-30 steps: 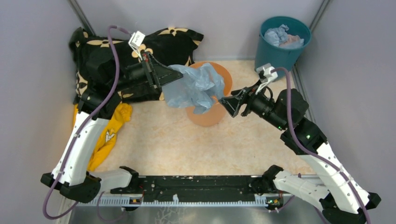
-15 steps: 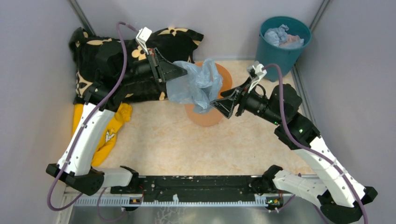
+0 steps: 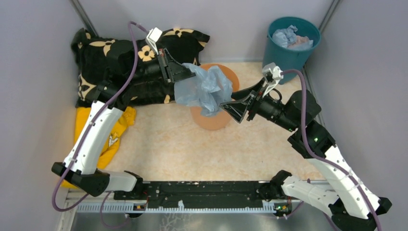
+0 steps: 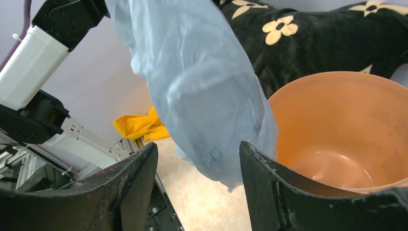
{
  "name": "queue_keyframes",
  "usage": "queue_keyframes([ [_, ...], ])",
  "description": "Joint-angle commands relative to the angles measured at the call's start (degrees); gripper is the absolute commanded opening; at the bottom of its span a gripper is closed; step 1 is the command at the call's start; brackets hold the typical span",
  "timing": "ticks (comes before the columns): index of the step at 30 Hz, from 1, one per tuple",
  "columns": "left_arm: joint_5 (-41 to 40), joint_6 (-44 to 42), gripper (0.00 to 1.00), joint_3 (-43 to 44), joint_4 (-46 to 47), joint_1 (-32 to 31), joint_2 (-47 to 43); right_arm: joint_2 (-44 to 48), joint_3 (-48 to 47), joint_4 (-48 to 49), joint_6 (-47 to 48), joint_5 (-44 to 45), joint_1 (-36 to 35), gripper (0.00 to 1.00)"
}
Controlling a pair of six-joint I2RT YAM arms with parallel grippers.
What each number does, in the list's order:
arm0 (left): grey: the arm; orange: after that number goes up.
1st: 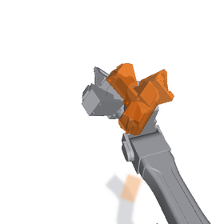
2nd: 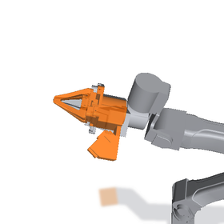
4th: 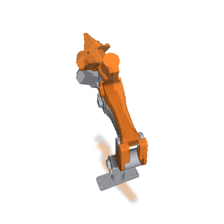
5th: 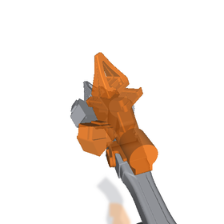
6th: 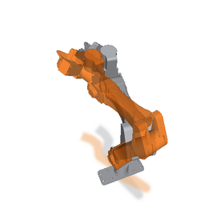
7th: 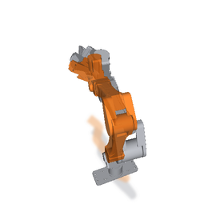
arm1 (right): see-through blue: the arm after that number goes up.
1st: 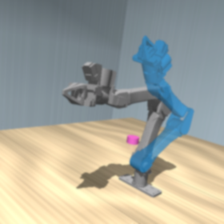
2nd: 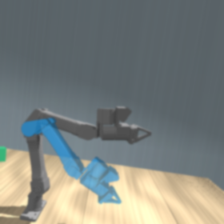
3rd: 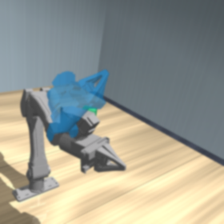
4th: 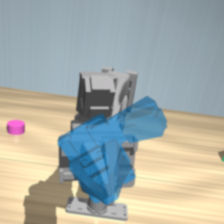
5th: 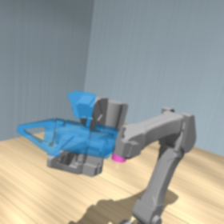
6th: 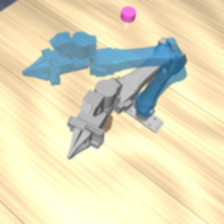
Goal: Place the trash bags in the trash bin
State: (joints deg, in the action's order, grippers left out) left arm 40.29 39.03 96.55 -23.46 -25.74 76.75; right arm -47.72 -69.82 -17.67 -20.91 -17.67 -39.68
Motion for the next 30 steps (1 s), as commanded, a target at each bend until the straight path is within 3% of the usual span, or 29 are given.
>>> queue_keyframes([
  [1,1.9,0.7,0.0,-0.3,2.0,0.0,-0.4,-0.2,-0.4,4.6,1.0,1.1,0.2,0.62],
  [12,7.0,3.4,0.0,-2.8,5.3,0.0,-2.0,-4.9,2.5,6.0,1.0,2.9,0.2,0.5],
  [18,6.4,1.1,0.0,-3.2,0.6,0.0,-3.8,-4.6,-2.2,1.7,-0.7,3.8,0.2,0.05],
  [20,3.9,-1.5,0.13,-2.7,-3.2,0.0,-4.8,-4.2,-5.2,-1.5,-2.1,3.5,0.3,0.0],
  [22,1.4,-3.7,0.35,-2.4,-6.6,0.0,-5.8,-4.1,-8.3,-5.4,-3.7,2.6,0.3,0.0],
  [25,-1.1,-5.6,0.52,-2.4,-10.2,0.0,-7.6,-4.1,-12.0,-11.3,-6.7,0.6,0.2,0.0],
  [26,-1.4,-5.9,0.89,-2.5,-11.1,0.0,-8.0,-3.9,-12.5,-12.8,-7.7,0.2,0.3,0.0],
  [27,-1.7,-6.2,0.98,-2.4,-11.9,0.0,-8.4,-3.7,-12.9,-14.1,-8.6,-0.2,0.2,0.0],
  [30,-2.9,-7.0,0.99,-2.3,-14.2,0.0,-9.9,-3.1,-13.3,-18.5,-10.9,0.0,0.2,0.0],
])
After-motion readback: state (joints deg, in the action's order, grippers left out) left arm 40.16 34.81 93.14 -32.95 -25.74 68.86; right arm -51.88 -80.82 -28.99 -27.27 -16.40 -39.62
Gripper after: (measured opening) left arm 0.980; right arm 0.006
